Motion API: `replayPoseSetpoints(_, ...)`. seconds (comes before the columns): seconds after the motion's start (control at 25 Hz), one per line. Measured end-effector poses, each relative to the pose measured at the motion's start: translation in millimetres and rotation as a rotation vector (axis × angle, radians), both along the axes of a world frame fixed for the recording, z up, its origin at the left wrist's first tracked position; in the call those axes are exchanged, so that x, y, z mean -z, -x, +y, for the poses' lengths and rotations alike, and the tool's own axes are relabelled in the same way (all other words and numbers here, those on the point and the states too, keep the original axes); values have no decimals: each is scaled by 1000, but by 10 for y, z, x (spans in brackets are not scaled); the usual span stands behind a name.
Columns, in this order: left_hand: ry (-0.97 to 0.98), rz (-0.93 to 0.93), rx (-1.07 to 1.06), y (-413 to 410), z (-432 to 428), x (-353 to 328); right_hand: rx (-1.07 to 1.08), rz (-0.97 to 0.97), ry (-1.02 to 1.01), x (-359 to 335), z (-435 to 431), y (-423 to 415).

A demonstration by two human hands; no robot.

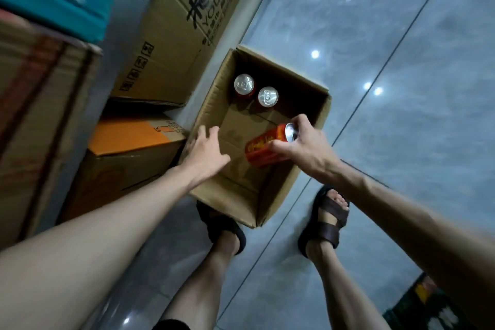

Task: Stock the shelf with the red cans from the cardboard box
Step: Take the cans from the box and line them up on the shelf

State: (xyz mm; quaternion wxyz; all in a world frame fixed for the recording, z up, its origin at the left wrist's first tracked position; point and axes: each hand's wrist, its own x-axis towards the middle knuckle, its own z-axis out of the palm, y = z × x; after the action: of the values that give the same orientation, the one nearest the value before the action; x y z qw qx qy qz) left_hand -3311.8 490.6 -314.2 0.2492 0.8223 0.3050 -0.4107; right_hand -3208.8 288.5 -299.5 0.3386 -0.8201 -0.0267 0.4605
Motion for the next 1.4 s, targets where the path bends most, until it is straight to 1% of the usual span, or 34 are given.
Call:
replayPoseSetpoints(0.08,206,-83,-58,-27,-122,-502,88,110,-117,-514,-81,8)
replayPoseSetpoints(0.2,484,-153,-106,-74,-258,-1419,162,131,-275,-1414,-175,-83)
replayPoseSetpoints(0.32,615,-265,-229,-162,-282,-2582,172,123,-400,-2482,-218,-217)
replayPoseSetpoints(0.4,696,-301,-344,-241,-310,-3372,178,132,-500,-3156,-191,-295)
replayPoseSetpoints(0.48,744,-314,-406,-297,-337,-4099,144,131,-566,-3807,-127,-359)
replayPoseSetpoints(0.56,742,-326,-431,-318,-336,-4854,68,123,-587,-4570,-64,-406)
replayPoseSetpoints(0.68,739,-385,-459,-245,-327,-5738,-61,130,-611,-5478,58,-463)
replayPoseSetpoints(0.88,661,-542,-519,140,-337,-6751,-444,74,-564,-6573,360,-490)
replayPoseSetpoints(1.04,538,-737,-614,505,-305,-7101,-699,-30,-506,-7071,645,-381)
replayPoseSetpoints(1.2,451,-852,-723,875,-279,-7102,-909,-188,-451,-7280,979,-104)
replayPoseSetpoints(1.28,389,-888,-770,1025,-209,-7088,-981,-261,-439,-7348,1170,43)
replayPoseSetpoints(1.4,189,-942,-804,1145,-38,-7043,-971,-345,-492,-7386,1457,208)
